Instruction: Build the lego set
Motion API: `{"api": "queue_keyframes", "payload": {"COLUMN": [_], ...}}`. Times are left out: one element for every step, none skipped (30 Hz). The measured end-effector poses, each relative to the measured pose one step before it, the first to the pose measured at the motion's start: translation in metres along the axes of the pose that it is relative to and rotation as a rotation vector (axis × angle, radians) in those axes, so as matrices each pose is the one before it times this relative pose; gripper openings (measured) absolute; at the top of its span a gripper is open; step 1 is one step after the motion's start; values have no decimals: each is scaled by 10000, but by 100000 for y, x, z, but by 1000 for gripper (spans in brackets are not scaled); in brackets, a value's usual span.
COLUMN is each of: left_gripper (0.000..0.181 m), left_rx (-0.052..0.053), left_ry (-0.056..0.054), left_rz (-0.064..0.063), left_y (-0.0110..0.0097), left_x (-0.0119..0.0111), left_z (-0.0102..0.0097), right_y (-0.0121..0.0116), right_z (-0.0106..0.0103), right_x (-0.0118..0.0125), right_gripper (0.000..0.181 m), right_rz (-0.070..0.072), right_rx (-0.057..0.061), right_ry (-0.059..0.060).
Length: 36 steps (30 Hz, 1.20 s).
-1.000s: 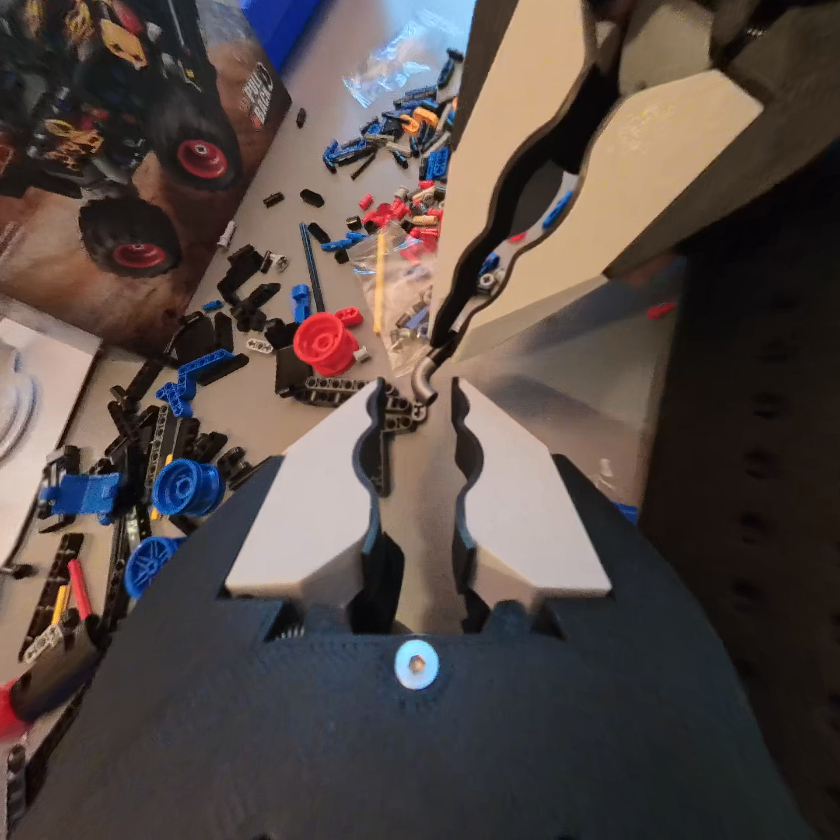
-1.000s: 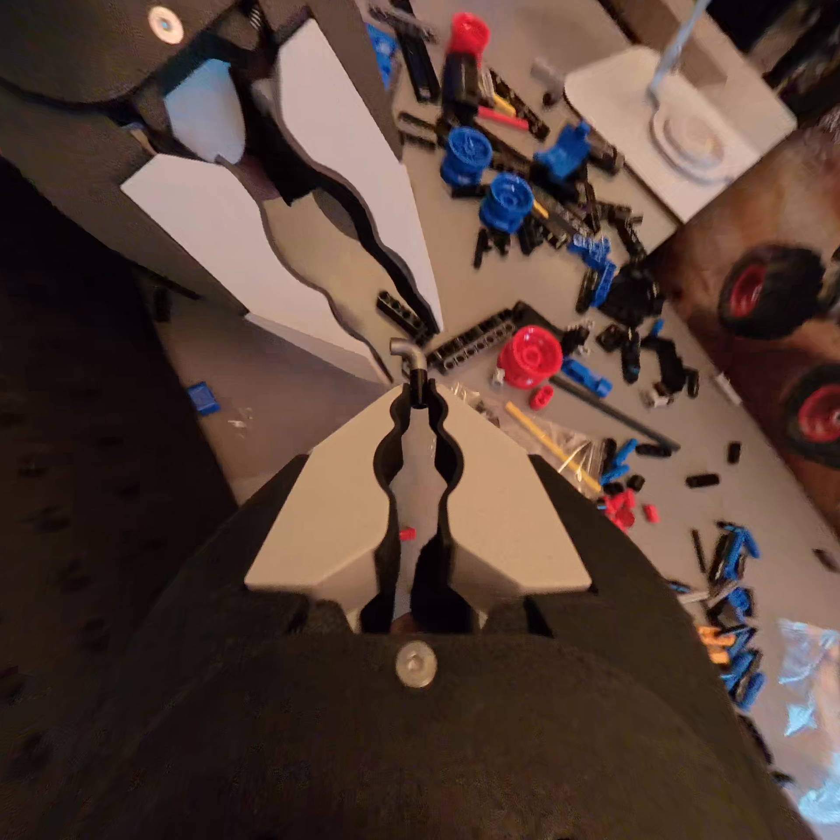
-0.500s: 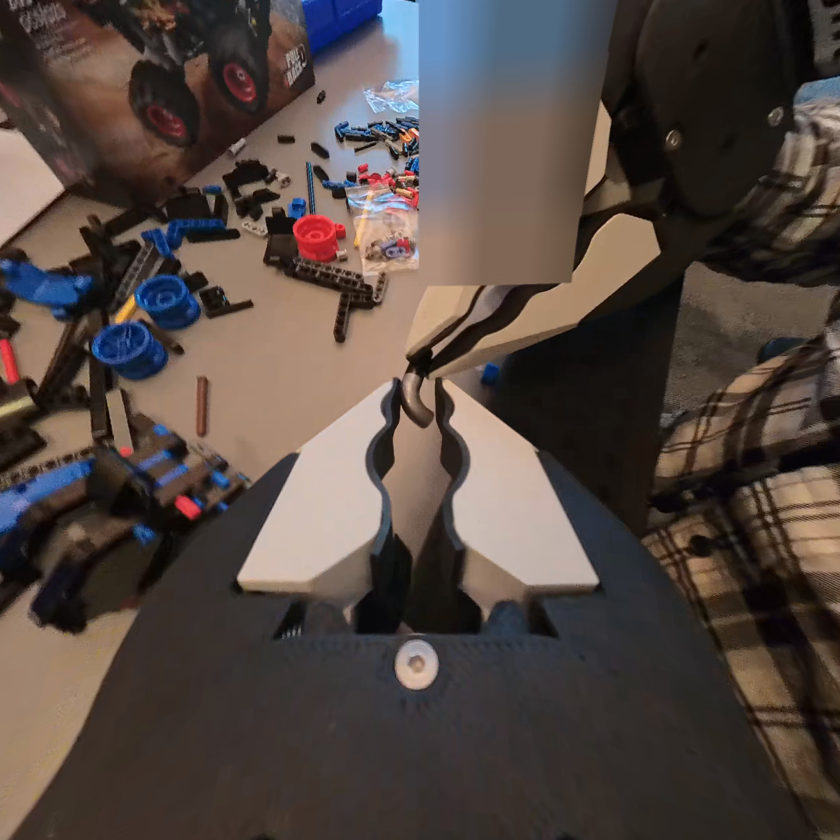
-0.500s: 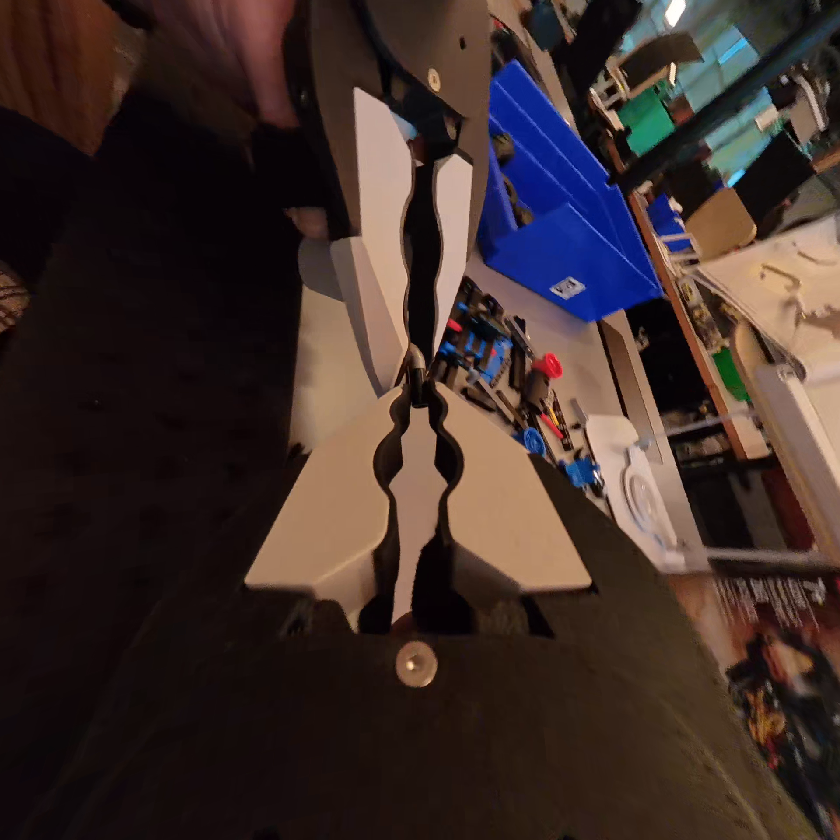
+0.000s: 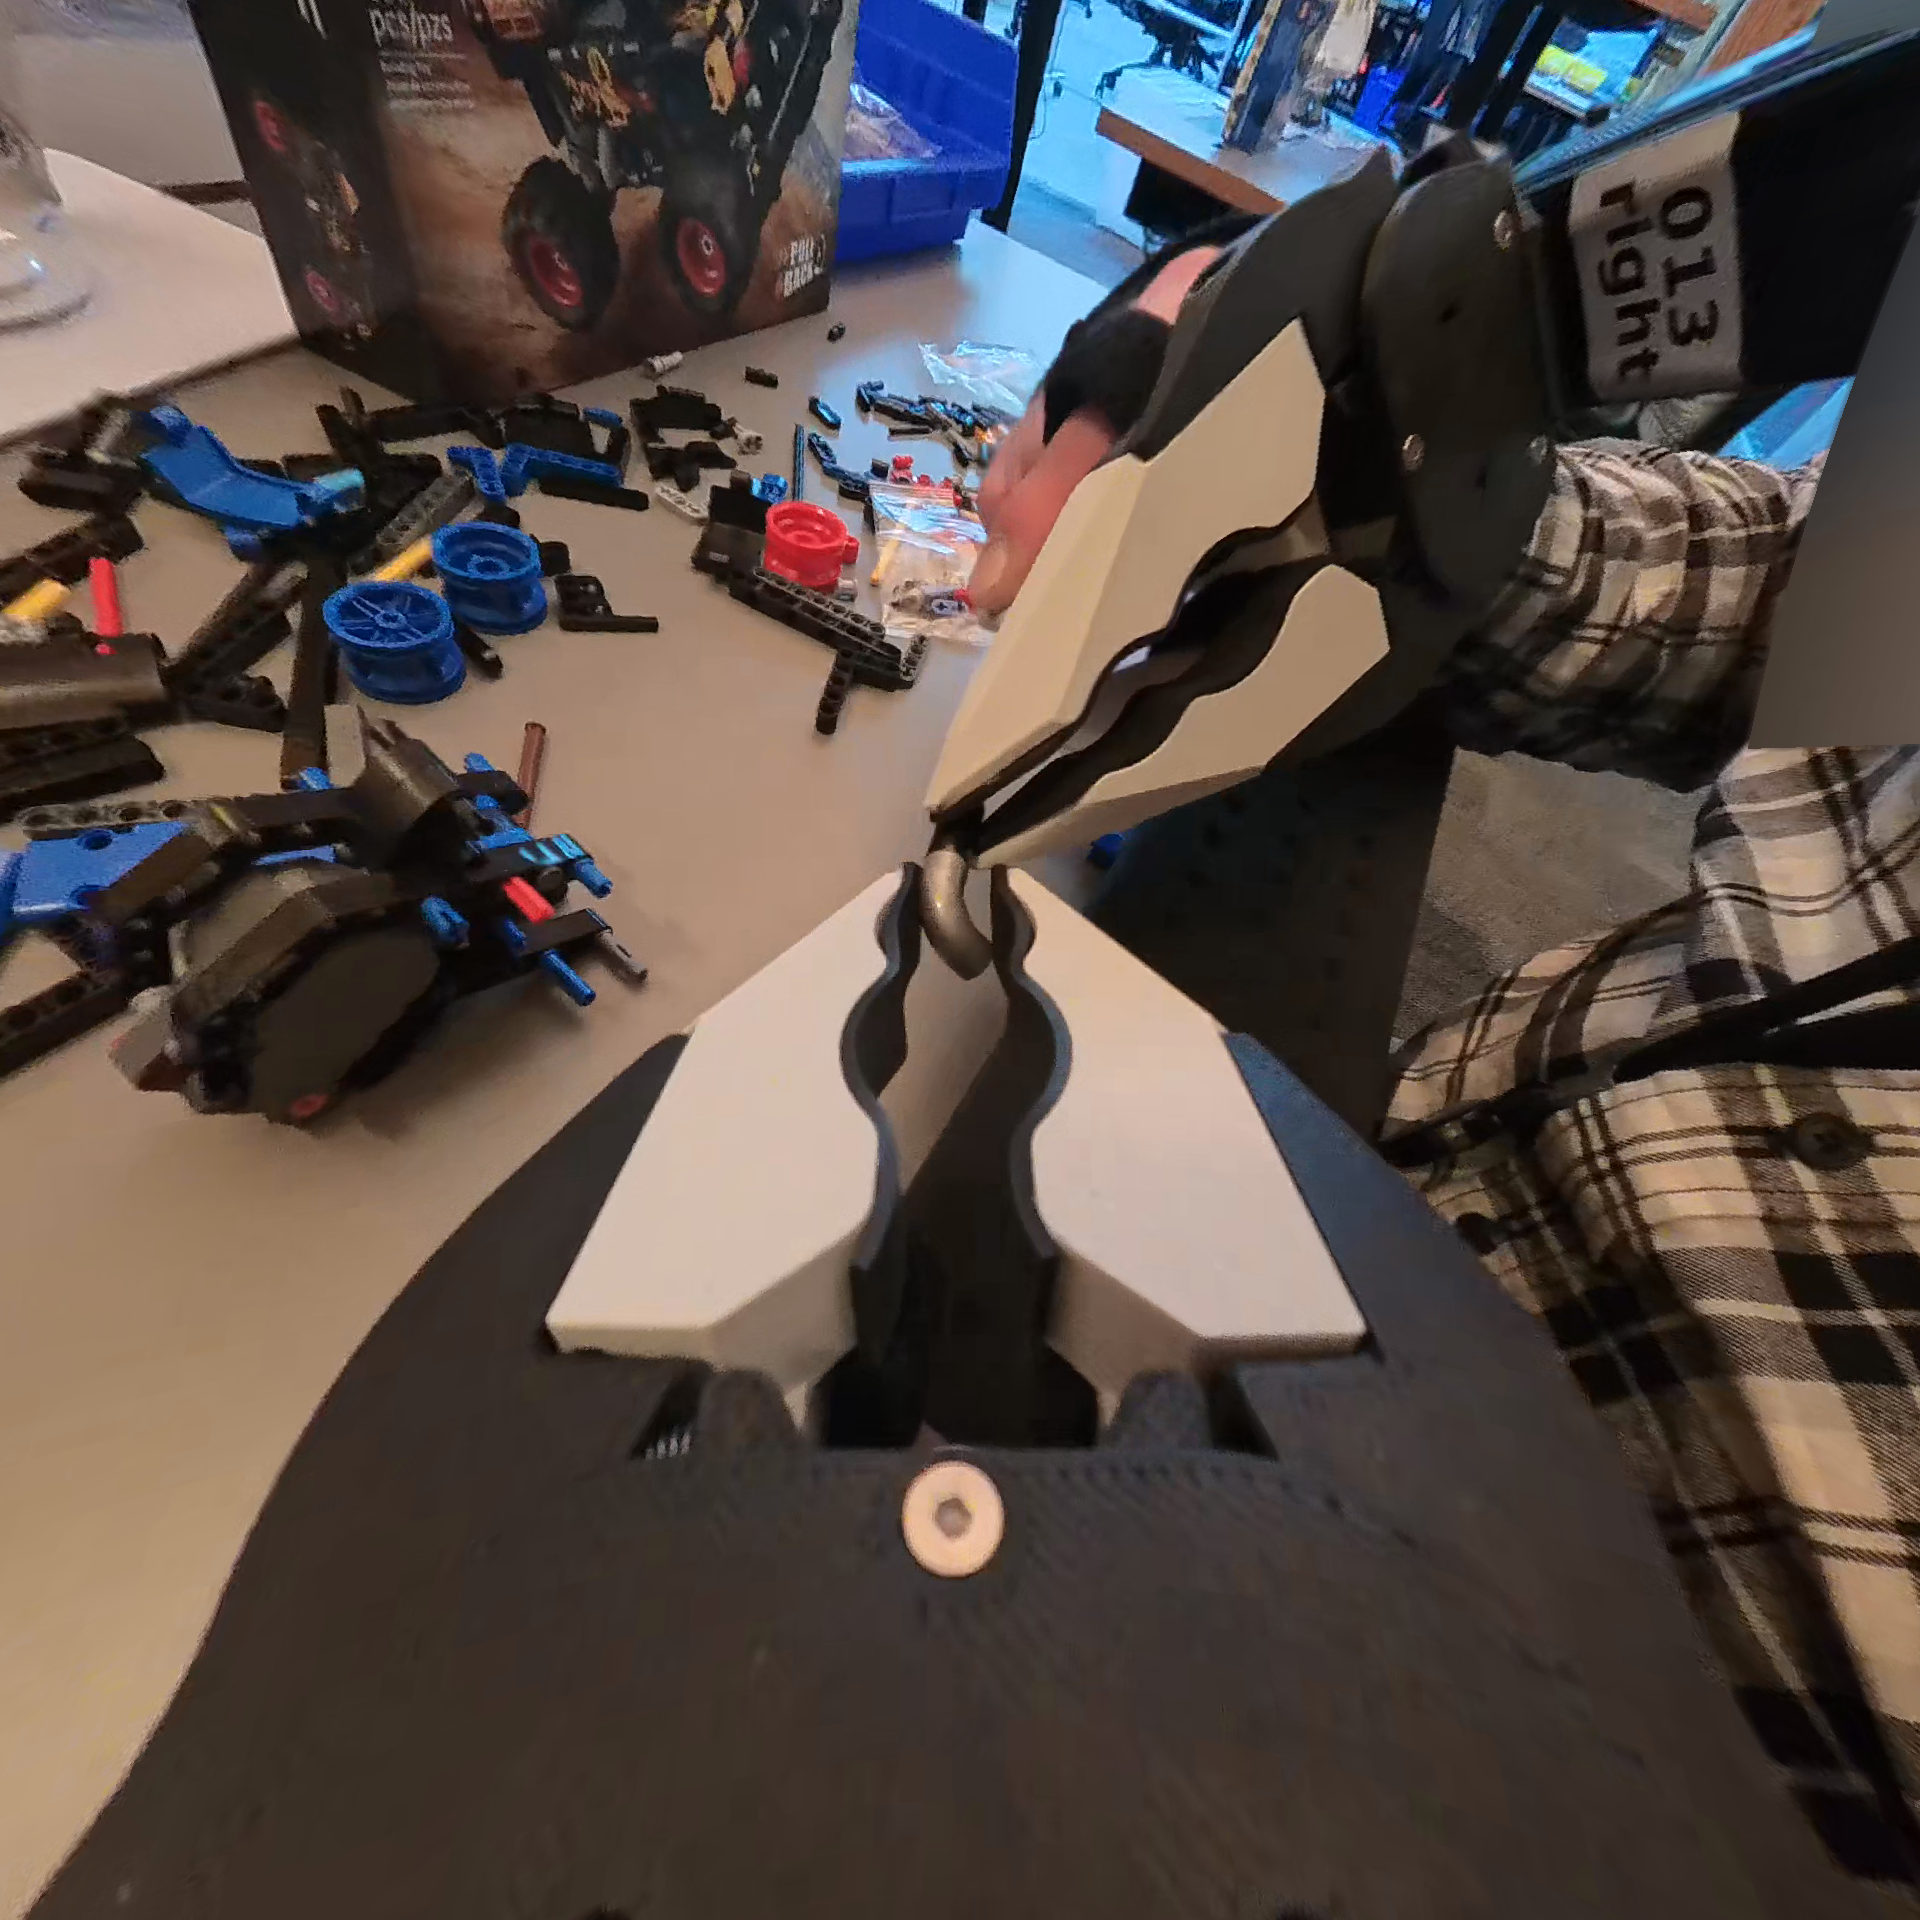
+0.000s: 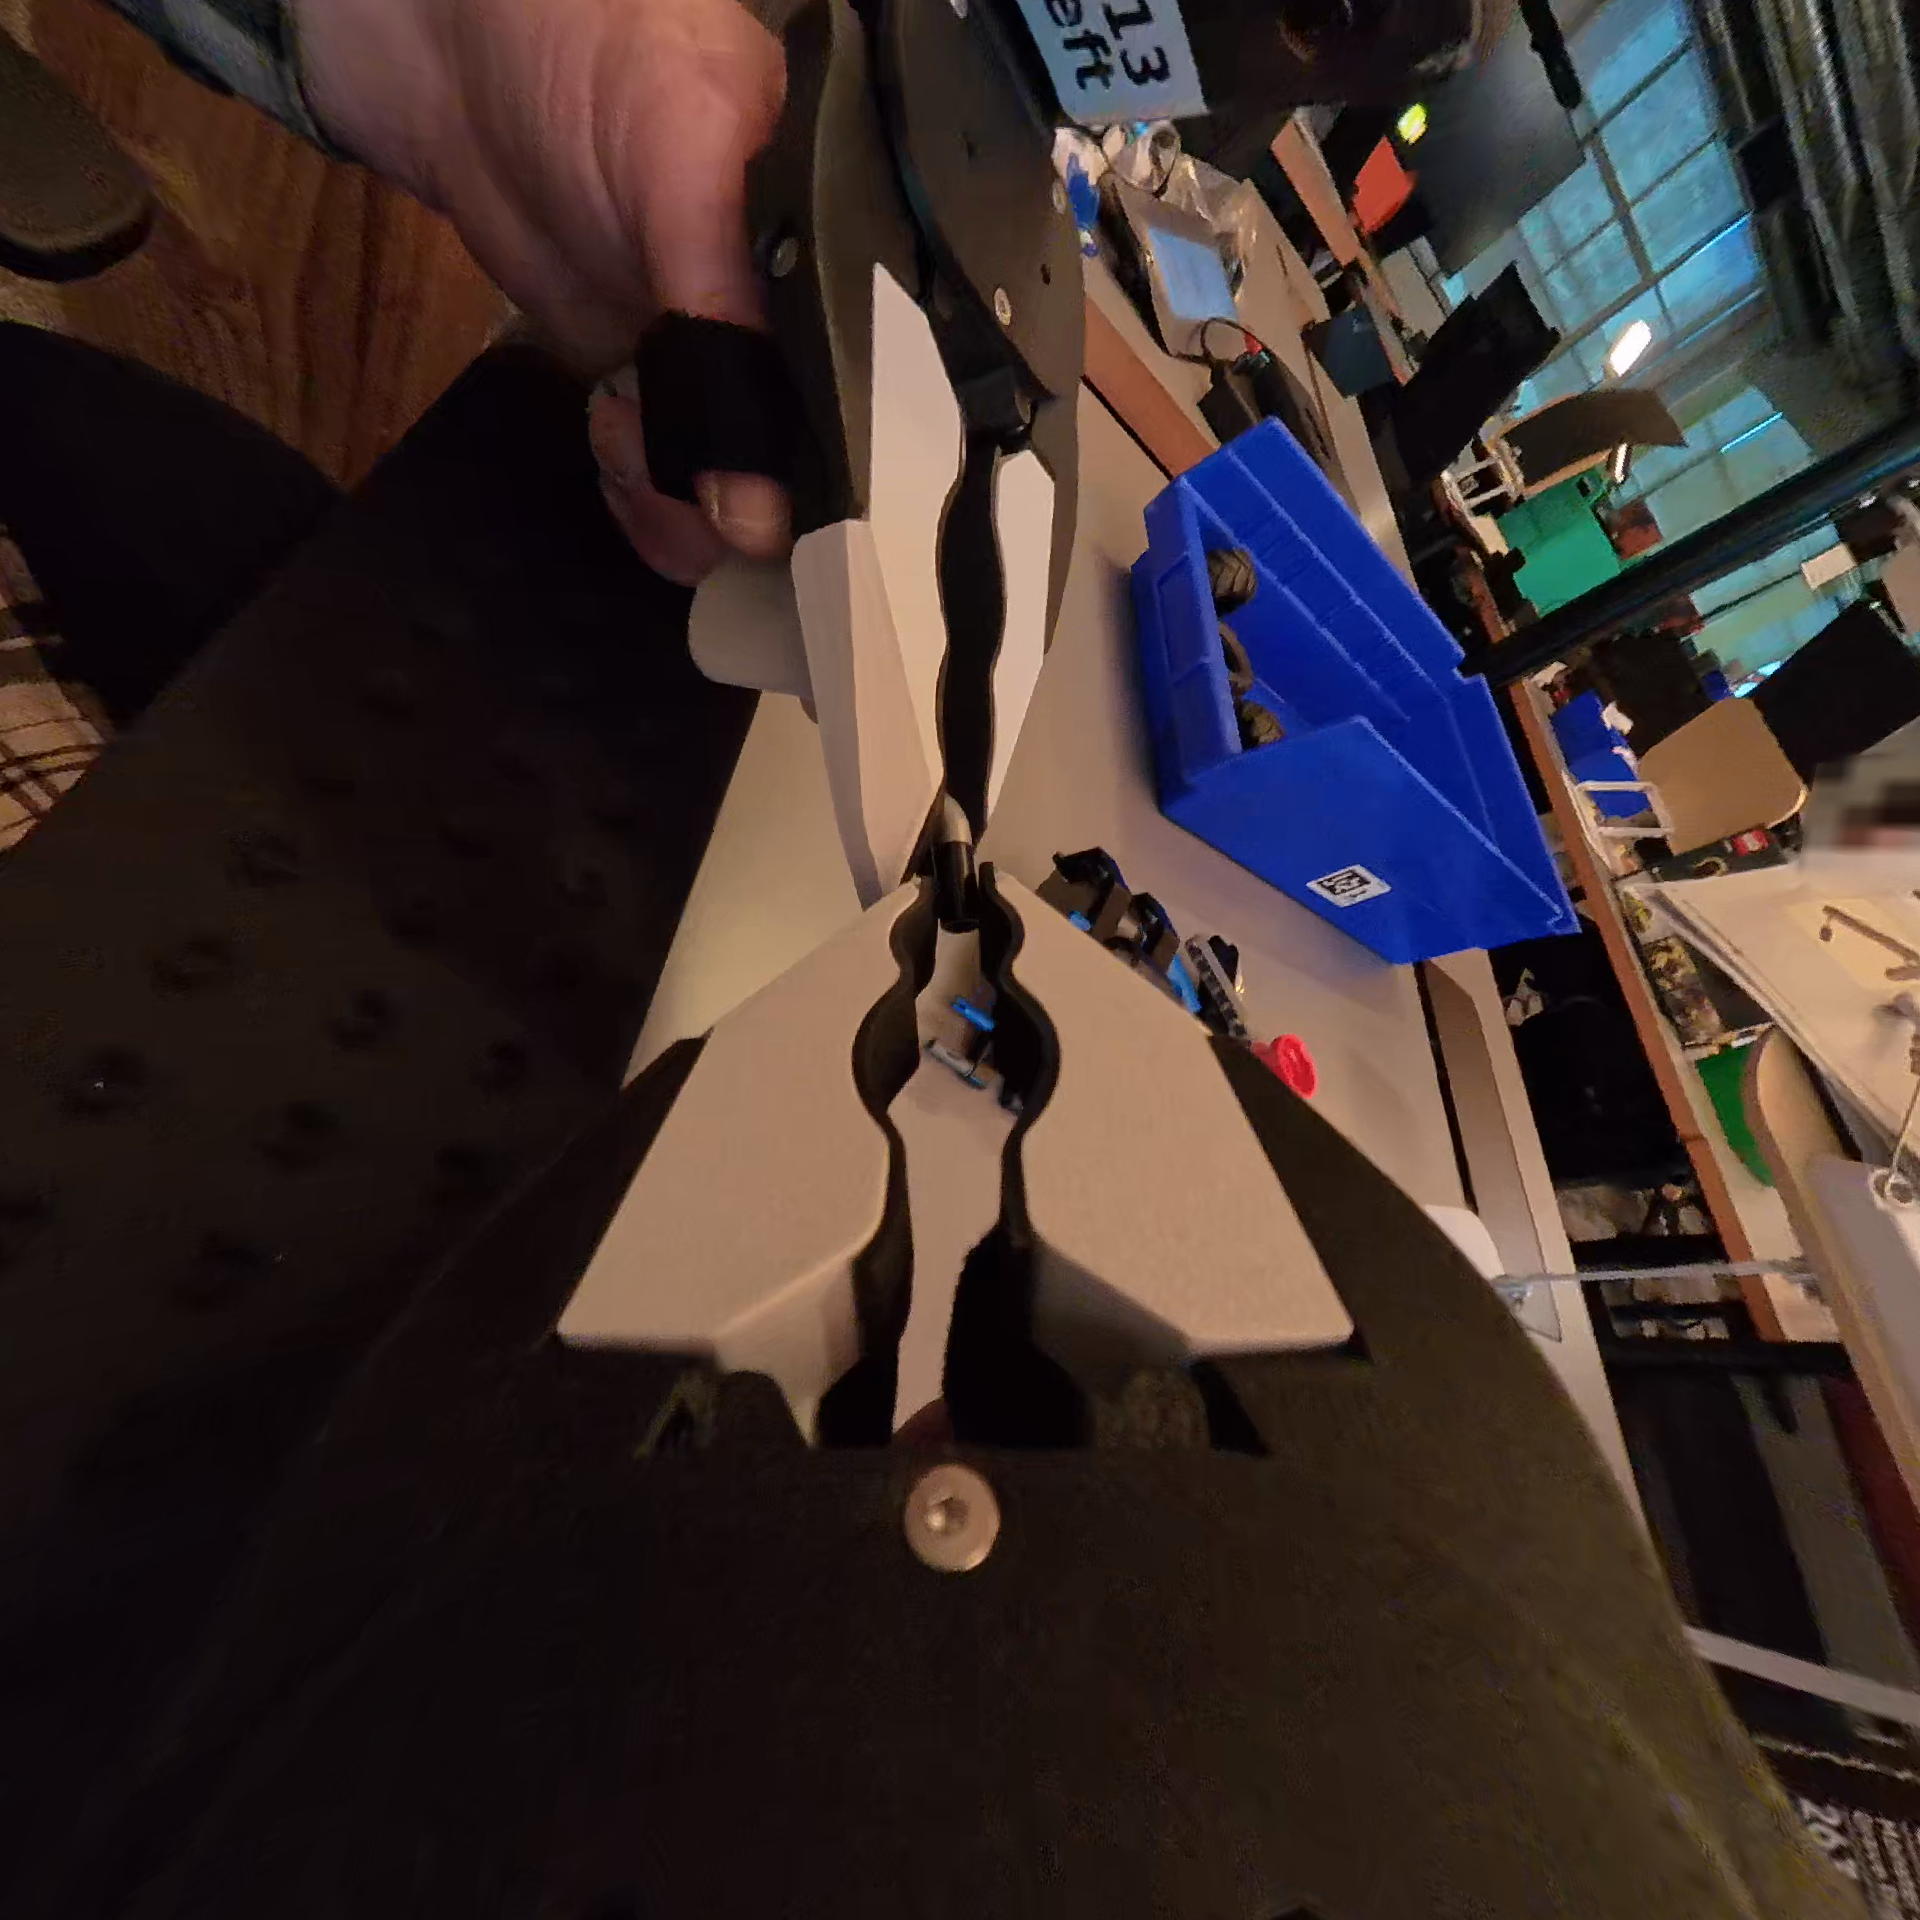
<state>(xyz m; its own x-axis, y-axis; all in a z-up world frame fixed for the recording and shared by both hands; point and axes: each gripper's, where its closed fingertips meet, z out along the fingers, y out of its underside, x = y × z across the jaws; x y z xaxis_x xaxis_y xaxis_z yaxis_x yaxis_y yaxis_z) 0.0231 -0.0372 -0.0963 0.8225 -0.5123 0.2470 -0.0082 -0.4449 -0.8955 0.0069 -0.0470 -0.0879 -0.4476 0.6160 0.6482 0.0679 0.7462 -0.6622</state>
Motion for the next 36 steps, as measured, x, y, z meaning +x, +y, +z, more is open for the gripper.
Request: {"api": "queue_keyframes", "payload": {"left_gripper": [11, 10, 10, 9, 8, 9, 9, 9, 8, 8, 8, 8, 8, 8, 8, 8, 8, 8, 8, 8, 8, 8, 8, 8, 8, 8, 8, 8, 8, 8, 8, 8, 8, 8, 8, 8], "left_rx": [73, -104, -99, 1, 80, 109, 103, 118, 80, 1, 42, 73, 8, -90, -142, -164, -121, -178, -155, -101, -107, -150, -146, -168, -155, -68, 34, 25, 23, 17, 15, -14, 40, 49, -34, -10], "left_ry": [-198, -136, -54, -28, -95, -86, -2, -131, -222, -106, -70, -138, -206, -254, -227, -231, -325, -326, -171, -142, -140, -132, -232, -213, -1, 34, -5, -35, -34, -56, -35, 67, 41, -45, -23, 21], "left_rz": [216, 170, 80, -19, -53, -88, -104, -49, -12, -26, -49, -45, -21, 28, 50, 46, 35, -26, -13, -35, -29, 40, 85, 67, 3, -92, -63, -1, 31, -33, -39, -8, 19, 18, 46, 84], "left_y": [-148, 98, 168, 89, -13, -89, -98, -121, -77, 66, 4, -58, 26, 137, 178, 176, 115, 205, 176, 53, 18, 76, 104, 202, 220, 128, -71, -132, -80, -46, -10, 34, -47, -42, 84, 68], "left_x": [-227, -173, -128, -103, -214, -227, -135, -312, -474, -317, -256, -423, -500, -563, -508, -557, -686, -769, -582, -547, -533, -467, -624, -551, -267, -182, -203, -364, -208, -286, -284, -87, -89, -189, -140, -76], "left_z": [-124, -49, -37, -93, -126, -182, -226, -228, -247, -220, -181, -291, -193, -117, -53, 17, 69, 133, 184, 173, 166, 157, 196, 211, 250, 180, 82, 83, -61, -60, -7, -43, -119, -195, -189, -214], "right_y": [-114, 20, 37, -9, 51, 165, 209, 248, 322, 443, 581, 663, 681, 685, 624, 573, 528, 468, 439, 368, 354, 182, -48, -163, -231, -205, -179, -195, -253, -437, -308, 108, 288, 112, -138, -253], "right_z": [88, 169, 170, 127, 14, -151, -143, -212, -163, -147, 4, 151, 286, 412, 516, 610, 703, 729, 733, 667, 562, 356, 196, 77, 24, 37, 66, 75, 57, 35, 28, -72, -184, -322, -450, -392], "right_x": [134, -9, -33, 47, 96, 250, 403, 515, 596, 647, 661, 777, 851, 697, 615, 441, 280, 194, -127, -439, -468, -369, -327, -366, -509, -578, -598, -701, -765, -887, -532, 60, 379, 463, 566, 334], "right_gripper": [6, 7, 7, 9, 14, 20, 25, 26, 28, 30, 35, 40, 42, 43, 44, 45, 45, 47, 48, 48, 45, 43, 42, 38, 35, 34, 35, 36, 37, 37, 37, 40, 43, 44, 44, 43], "right_rz": [-40, -2, -49, -64, -75, 47, 202, 255, 238, 263, 352, 425, 424, 347, 279, 256, 204, 163, 176, 197, 164, 43, -37, 13, 55, 46, -21, -83, -77, -21, 28, 24, -3, 81, 238, 283], "right_rx": [23, -61, -50, -24, -54, -76, -44, -26, -45, -128, -209, -218, -150, -130, -129, -139, -173, -175, -187, -170, -194, -152, -35, 9, 50, 38, 17, 25, 97, 242, 181, -71, -133, 37, 231, 272], "right_ry": [-5, -81, -56, 3, -19, -14, -27, 4, 29, -2, -101, -101, -108, -211, -235, -299, -324, -275, -379, -477, -397, -199, -65, -75, -142, -142, -102, -95, -211, -322, -181, 101, 204, 193, 199, 87]}}
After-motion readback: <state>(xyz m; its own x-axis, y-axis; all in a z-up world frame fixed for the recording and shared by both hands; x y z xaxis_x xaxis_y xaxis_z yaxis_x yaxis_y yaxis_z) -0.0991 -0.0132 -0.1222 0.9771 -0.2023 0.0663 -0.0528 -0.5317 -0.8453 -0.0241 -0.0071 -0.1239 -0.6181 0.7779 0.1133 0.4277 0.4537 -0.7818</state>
